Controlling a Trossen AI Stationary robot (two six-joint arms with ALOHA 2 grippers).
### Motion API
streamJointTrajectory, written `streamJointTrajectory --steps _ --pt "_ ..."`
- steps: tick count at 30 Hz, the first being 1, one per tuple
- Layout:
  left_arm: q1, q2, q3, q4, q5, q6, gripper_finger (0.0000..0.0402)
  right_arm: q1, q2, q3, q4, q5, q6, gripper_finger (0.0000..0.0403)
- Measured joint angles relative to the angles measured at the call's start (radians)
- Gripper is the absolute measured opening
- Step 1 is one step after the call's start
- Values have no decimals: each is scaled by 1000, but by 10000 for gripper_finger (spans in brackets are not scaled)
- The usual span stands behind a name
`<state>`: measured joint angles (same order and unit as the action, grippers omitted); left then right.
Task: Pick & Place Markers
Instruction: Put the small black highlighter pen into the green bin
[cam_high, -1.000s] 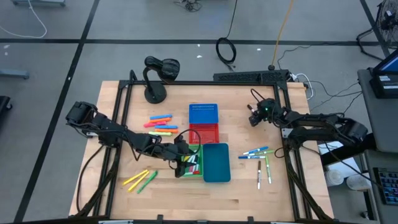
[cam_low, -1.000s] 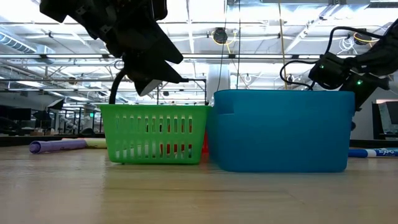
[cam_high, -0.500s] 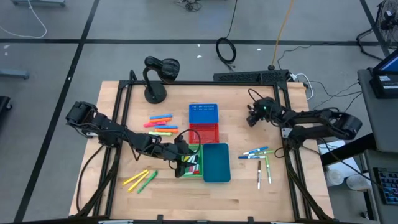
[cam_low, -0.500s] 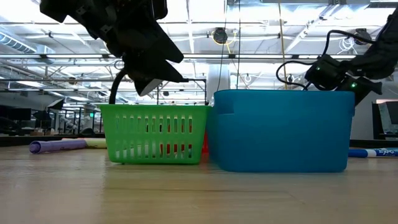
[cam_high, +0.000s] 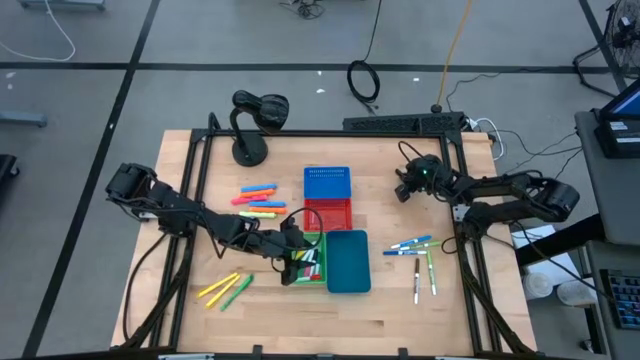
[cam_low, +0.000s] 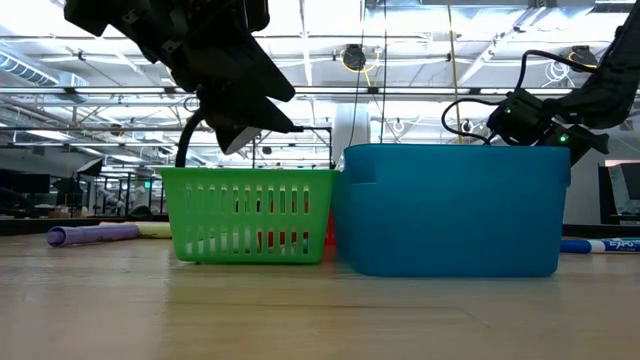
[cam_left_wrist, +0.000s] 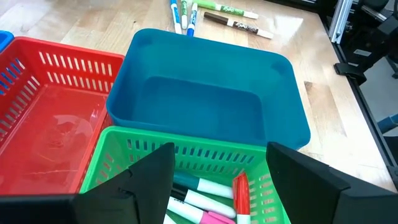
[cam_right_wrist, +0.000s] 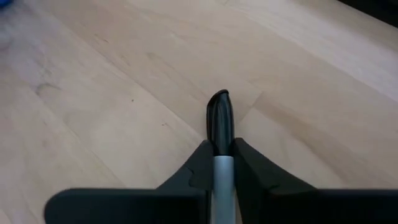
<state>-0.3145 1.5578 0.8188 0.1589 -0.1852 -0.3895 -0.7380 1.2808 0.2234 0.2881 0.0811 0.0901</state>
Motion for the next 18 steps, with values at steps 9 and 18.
streamJointTrajectory --steps 9,18 --pt "0 0 0 1 0 0 255 -1 2 -1 66 -129 -2 32" --pt "0 0 0 2 0 3 255 16 4 -5 257 -429 82 31"
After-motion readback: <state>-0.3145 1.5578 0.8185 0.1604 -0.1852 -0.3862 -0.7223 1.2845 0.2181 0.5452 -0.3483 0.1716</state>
